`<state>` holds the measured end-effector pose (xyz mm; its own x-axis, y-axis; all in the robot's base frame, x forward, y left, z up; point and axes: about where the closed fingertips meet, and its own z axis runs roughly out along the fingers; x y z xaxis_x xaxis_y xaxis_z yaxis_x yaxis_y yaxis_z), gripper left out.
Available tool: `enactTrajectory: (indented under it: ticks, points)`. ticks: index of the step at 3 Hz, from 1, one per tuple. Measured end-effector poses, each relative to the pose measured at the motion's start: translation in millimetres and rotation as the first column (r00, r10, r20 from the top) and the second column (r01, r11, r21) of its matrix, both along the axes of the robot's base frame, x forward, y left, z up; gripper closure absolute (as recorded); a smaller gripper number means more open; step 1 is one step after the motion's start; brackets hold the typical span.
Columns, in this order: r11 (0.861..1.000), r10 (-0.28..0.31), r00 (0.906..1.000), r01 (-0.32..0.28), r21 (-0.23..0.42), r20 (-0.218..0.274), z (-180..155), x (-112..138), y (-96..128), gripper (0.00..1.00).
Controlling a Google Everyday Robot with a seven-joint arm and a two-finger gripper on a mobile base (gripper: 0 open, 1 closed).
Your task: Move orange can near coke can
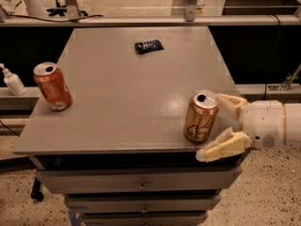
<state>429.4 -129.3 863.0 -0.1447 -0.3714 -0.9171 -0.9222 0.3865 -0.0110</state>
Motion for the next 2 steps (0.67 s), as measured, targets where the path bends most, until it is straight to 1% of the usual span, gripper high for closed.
enactTrajectory:
  ticks: [1,2]
  points:
    - [0.999,-0.029,0.9995,0.029,0.040,0.010,-4,8,16,0.18]
    - [0.997,-0.050,0.9984,0.048,0.060,0.027,-3,18,25,0.41]
